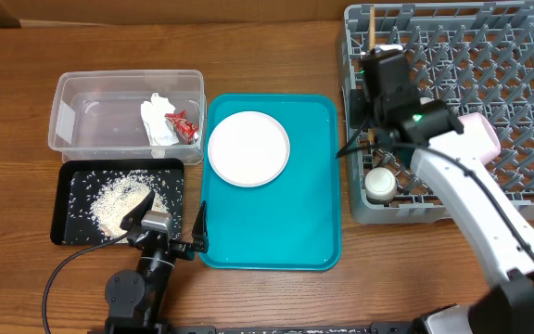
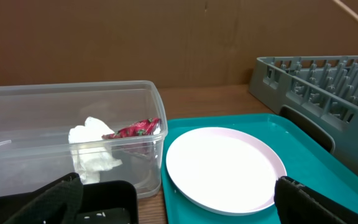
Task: Sort waste into correct bins and load items into the dishwasher
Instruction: 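Grasp the second chopstick with the right gripper and place it in the rack, then grasp the rim of the white plate with the right gripper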
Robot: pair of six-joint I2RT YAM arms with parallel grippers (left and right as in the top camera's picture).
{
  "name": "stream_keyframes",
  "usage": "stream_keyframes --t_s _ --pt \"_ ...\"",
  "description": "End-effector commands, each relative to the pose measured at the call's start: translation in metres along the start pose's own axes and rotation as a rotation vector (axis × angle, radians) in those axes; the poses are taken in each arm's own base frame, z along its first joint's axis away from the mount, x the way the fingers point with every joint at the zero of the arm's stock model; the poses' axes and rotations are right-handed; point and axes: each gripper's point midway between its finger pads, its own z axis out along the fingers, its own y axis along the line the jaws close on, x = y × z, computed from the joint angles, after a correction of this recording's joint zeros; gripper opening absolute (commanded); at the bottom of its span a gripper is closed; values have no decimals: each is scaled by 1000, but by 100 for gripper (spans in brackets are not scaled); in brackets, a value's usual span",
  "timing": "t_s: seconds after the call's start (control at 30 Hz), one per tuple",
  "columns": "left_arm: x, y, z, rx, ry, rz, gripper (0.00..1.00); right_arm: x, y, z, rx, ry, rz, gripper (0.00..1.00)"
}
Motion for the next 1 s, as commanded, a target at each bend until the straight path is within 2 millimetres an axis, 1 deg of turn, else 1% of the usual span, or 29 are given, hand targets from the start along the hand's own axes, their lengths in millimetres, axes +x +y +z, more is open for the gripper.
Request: stream_keyframes --t_s 0.0,0.1,0.13,0.2,0.23,0.27,0.33,0.4,0.47,0.53,0.6,0.67,0.77,0.83,0.97 --pt "-1 0 0 5 -6 16 100 27 -2 35 15 105 -99 4" --pt "0 0 0 5 -6 16 100 40 -1 52 26 156 -112 4" --pt "0 0 0 5 -6 16 100 43 -1 55 28 166 -115 6" --pt "0 0 0 5 -6 16 100 44 0 54 28 172 -118 30" --pt "0 0 0 5 -6 16 100 42 1 50 26 168 -120 38" --pt "0 0 0 5 -6 16 100 39 2 45 22 163 -122 43" --pt "0 0 0 5 -6 17 100 30 10 29 2 138 -115 45" --pt "0 0 0 5 -6 16 100 24 29 9 -68 112 -120 44" --pt "0 0 0 5 -6 16 100 24 55 -8 -174 99 -140 43" --pt "0 0 0 5 -6 16 100 32 85 -21 -288 113 -149 43" --pt "-1 0 0 5 -6 16 100 44 107 -25 -347 154 -95 44" --pt "0 0 0 5 -6 16 100 57 118 -20 -348 200 -7 44" --pt "0 0 0 5 -6 16 100 74 132 -1 -331 257 89 44" --pt "0 0 0 5 -6 16 100 86 139 18 -312 293 139 45" --pt "0 0 0 5 -6 16 100 111 143 56 -253 372 229 45"
